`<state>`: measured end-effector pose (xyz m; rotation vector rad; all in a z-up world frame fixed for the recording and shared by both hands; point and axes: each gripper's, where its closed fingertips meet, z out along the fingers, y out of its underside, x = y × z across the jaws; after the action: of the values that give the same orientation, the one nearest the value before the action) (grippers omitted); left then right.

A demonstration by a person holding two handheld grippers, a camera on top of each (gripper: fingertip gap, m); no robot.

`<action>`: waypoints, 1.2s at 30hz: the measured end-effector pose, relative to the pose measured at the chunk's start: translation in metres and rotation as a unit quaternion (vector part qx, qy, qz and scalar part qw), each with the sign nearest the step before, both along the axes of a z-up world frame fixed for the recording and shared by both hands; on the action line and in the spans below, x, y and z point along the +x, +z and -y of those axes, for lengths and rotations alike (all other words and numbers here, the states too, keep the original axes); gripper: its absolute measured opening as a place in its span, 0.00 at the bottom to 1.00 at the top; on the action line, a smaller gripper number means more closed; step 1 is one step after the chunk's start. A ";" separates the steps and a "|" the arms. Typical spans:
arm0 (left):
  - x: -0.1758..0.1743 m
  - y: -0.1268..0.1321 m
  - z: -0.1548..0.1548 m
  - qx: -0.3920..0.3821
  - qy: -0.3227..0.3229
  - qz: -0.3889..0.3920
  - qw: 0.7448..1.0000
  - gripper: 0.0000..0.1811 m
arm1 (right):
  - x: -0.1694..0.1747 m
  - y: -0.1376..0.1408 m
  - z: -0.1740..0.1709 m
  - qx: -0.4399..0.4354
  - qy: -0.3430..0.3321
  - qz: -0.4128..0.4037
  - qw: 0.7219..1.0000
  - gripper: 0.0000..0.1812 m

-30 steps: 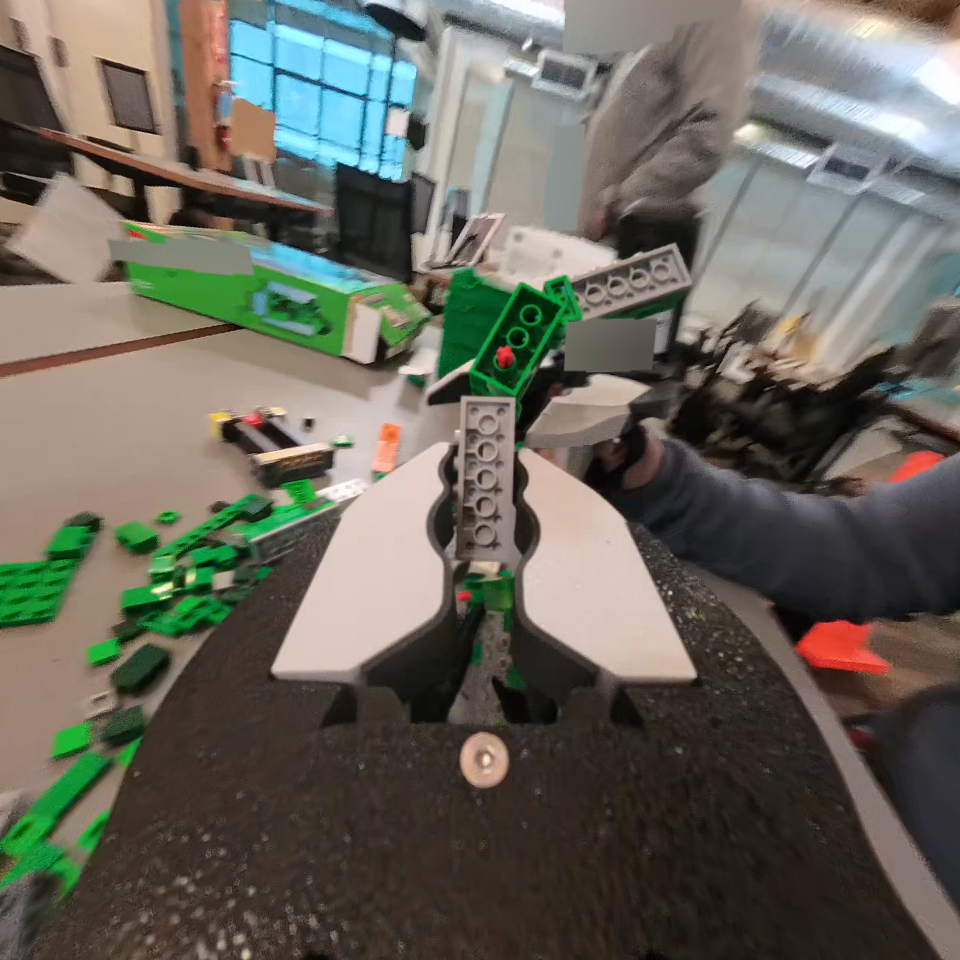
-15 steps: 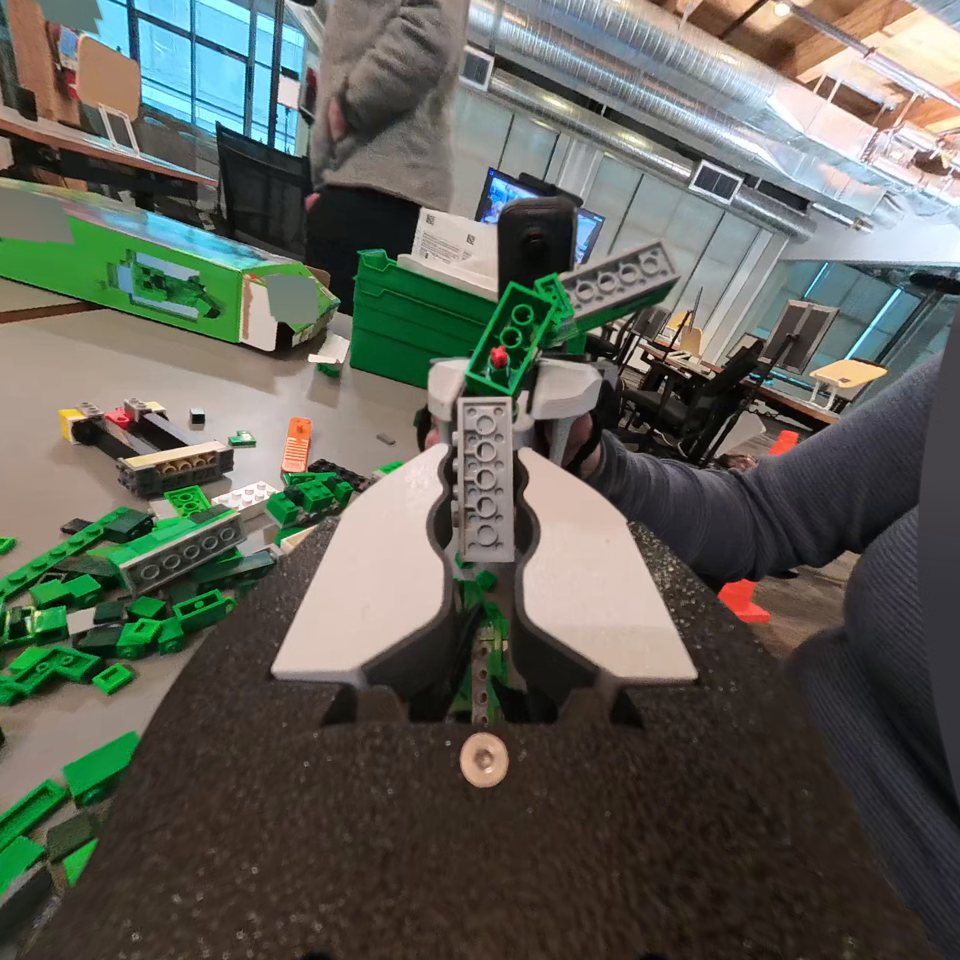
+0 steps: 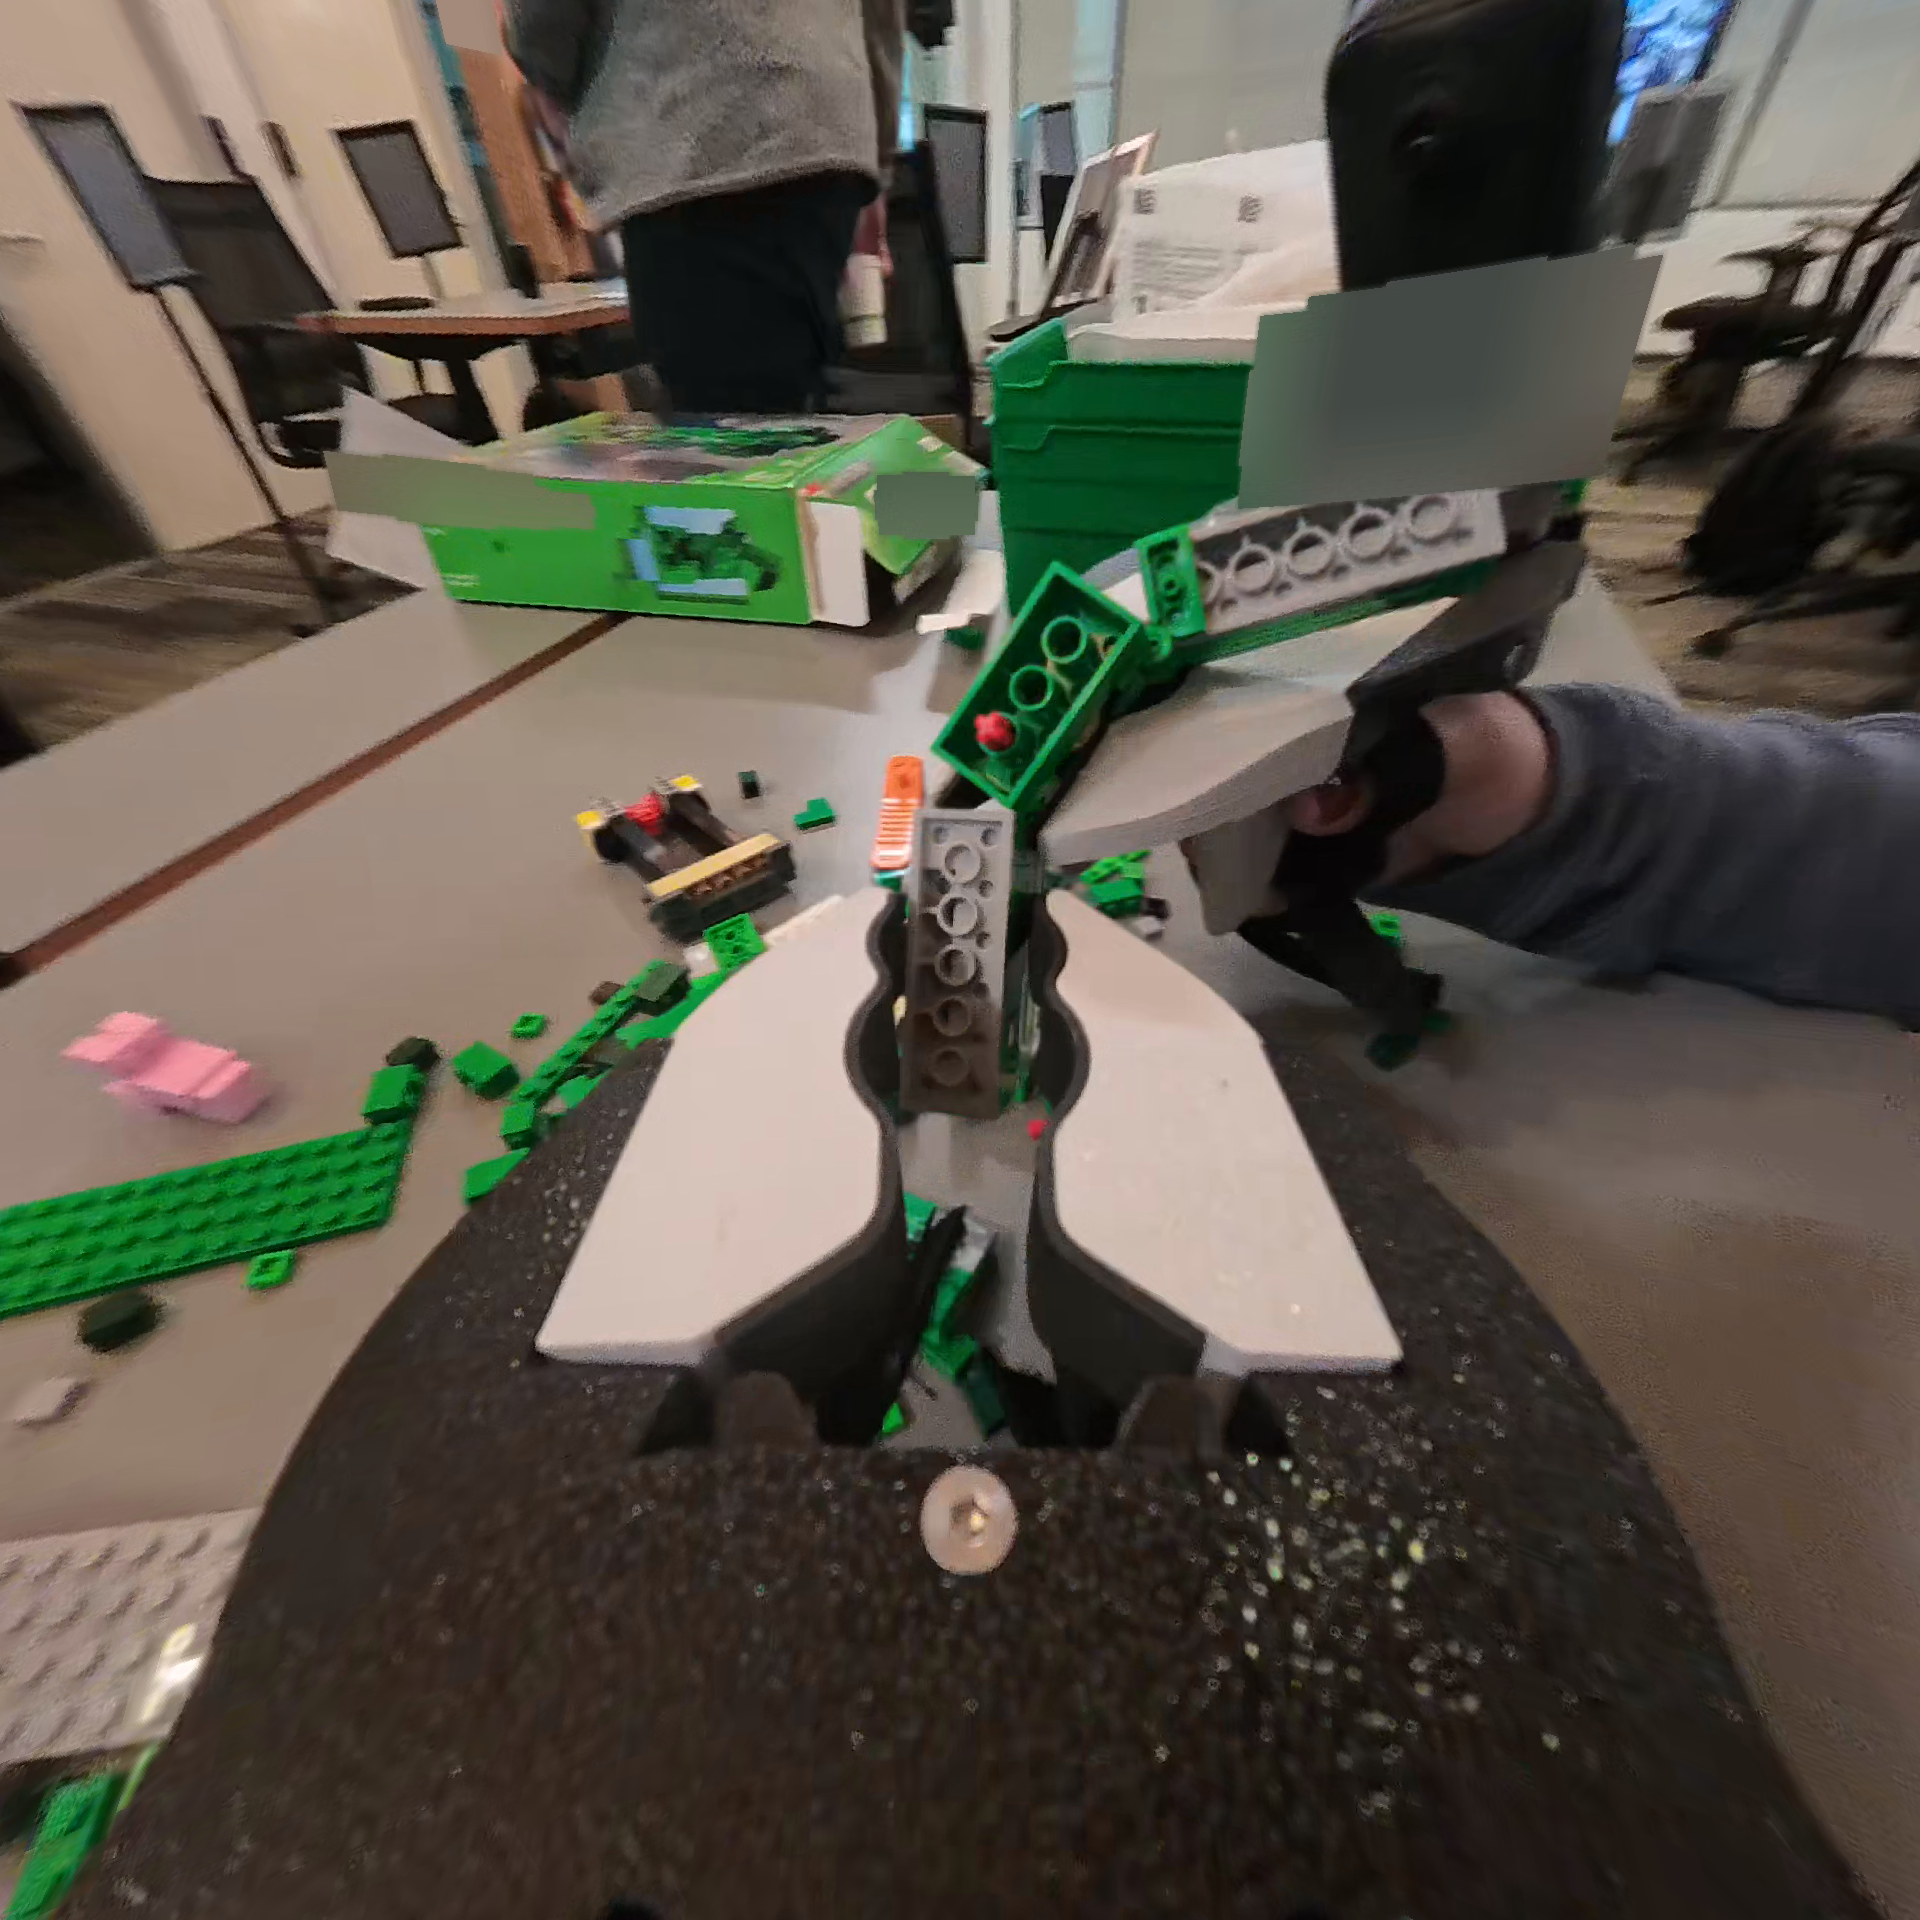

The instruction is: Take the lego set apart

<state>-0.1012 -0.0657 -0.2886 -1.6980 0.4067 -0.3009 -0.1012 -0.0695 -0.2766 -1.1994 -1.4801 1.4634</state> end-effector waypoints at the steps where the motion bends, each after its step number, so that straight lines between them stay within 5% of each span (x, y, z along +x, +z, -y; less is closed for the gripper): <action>1: -0.002 0.001 -0.001 0.004 0.012 -0.007 1.000 0.12 | -0.001 0.001 -0.001 -0.003 -0.010 -0.003 1.000 0.11; 4: -0.002 0.003 -0.001 0.006 0.017 0.006 1.000 0.12 | -0.002 0.003 -0.002 -0.009 -0.021 -0.011 1.000 0.12; 9: 0.011 0.020 0.008 0.007 -0.079 0.173 0.982 0.11 | 0.007 0.019 0.004 -0.097 0.046 -0.048 0.993 0.11; 14: 0.004 0.039 0.015 0.040 -0.109 0.268 0.956 0.10 | 0.010 0.020 0.005 -0.180 0.090 -0.038 0.979 0.18; 20: 0.008 0.042 0.017 0.045 -0.129 0.299 0.944 0.11 | 0.006 0.005 0.025 -0.159 0.129 0.009 0.979 0.24; 24: 0.014 0.037 0.015 0.032 -0.136 0.304 0.942 0.11 | 0.005 0.005 0.032 -0.121 0.125 -0.008 0.985 0.11; 31: 0.006 0.023 0.015 -0.014 -0.130 0.259 0.957 0.17 | 0.004 -0.002 0.026 -0.068 0.100 0.012 0.993 0.10; 36: 0.016 0.022 0.027 -0.030 -0.185 0.244 0.951 0.10 | 0.011 -0.001 0.031 -0.071 0.135 0.021 0.988 0.10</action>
<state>-0.0848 -0.0924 -0.2671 -1.5317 0.3433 -0.9946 -0.0903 -0.1008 -0.2774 -1.1529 -1.6401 1.7574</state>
